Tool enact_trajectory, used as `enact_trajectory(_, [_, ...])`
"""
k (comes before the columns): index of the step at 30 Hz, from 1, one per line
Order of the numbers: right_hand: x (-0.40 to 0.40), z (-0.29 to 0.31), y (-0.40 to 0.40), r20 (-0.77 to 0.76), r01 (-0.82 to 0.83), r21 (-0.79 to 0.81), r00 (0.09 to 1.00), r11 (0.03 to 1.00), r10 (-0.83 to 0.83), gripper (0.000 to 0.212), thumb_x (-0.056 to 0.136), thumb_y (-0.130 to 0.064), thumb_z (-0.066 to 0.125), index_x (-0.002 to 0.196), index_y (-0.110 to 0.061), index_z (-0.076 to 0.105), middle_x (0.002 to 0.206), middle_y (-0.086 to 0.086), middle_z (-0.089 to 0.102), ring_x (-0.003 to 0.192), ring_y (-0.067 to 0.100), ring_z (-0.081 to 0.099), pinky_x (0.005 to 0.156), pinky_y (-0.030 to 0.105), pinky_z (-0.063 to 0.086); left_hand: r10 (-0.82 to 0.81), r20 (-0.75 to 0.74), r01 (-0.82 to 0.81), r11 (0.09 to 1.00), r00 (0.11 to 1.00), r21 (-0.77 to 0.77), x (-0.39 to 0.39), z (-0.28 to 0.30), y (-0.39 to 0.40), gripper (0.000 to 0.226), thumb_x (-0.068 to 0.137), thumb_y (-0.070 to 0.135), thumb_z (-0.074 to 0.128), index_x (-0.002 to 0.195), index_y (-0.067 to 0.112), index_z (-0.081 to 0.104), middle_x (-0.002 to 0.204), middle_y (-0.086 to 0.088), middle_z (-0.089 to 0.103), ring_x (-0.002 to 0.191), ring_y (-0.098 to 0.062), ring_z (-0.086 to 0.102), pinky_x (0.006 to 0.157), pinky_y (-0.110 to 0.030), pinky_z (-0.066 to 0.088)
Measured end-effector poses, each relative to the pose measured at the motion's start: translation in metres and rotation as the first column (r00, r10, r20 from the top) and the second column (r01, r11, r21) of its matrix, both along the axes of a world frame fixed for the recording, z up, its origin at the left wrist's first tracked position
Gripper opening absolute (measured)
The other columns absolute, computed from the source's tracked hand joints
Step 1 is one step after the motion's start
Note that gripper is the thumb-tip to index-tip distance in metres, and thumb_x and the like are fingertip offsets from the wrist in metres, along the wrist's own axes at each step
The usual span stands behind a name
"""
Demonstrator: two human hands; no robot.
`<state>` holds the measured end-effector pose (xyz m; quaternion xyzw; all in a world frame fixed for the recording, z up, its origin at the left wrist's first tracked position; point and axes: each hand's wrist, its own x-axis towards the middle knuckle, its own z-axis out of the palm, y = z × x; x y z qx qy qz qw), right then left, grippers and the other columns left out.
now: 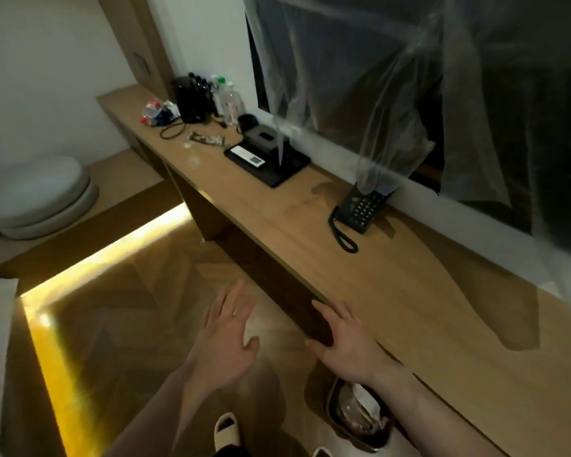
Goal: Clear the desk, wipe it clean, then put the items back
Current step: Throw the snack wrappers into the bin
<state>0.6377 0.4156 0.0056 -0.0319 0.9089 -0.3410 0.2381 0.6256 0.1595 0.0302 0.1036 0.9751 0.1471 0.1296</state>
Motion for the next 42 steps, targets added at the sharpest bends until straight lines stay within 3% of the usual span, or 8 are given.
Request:
enact_trajectory(14, [-0.11,0.057,-0.122,-0.054,-0.051,0.06,0.997,0.997,0.054,0.085,0.094,-0.06,0.059,0.162,-0.044,0.011,0.17,-0.017,-0.009,0.158,0.019,-0.01,0.127,0.044,0.011,0.04,-0.101,-0.043,0.999,0.994,-0.03,-0.103,0.05,-0.131,0.075,0.102,0.05,0.05,0.163,0.041,0.007,0.169,0.008,-0.022,0.154,-0.02,-0.025,0.128,-0.048,-0.006])
enact_trajectory(22, [-0.179,0.069,-0.224,-0.084,0.032,0.093,0.996,0.995,-0.024,0.082,0.095,-0.057,0.061,0.16,-0.047,0.013,0.17,-0.017,-0.007,0.158,0.017,-0.007,0.126,0.048,0.016,0.008,-0.098,-0.015,0.997,0.995,-0.073,-0.183,0.06,-0.233,0.075,0.101,0.053,0.048,0.162,0.044,0.005,0.168,0.011,-0.023,0.152,-0.017,-0.026,0.123,-0.043,-0.012])
enact_trajectory(33, [-0.283,0.067,-0.286,-0.004,0.105,0.07,0.994,0.992,-0.105,0.081,0.095,-0.053,0.063,0.16,-0.048,0.014,0.167,-0.025,-0.012,0.158,0.014,-0.004,0.125,0.048,0.019,-0.013,-0.019,0.011,0.996,1.0,-0.088,-0.317,0.057,-0.308,0.074,0.1,0.054,0.05,0.161,0.045,0.009,0.169,0.011,-0.022,0.154,-0.017,-0.022,0.119,-0.042,-0.012])
enact_trajectory(42, [-0.427,0.054,-0.325,0.028,-0.002,0.034,1.0,0.999,0.001,0.083,0.094,-0.053,0.064,0.161,-0.044,0.016,0.166,-0.026,-0.013,0.158,0.014,-0.005,0.126,0.049,0.015,0.103,0.009,-0.102,0.99,0.995,-0.096,-0.437,0.057,-0.359,0.075,0.098,0.06,0.051,0.161,0.046,0.013,0.17,0.014,-0.016,0.158,-0.019,-0.014,0.127,-0.046,0.0])
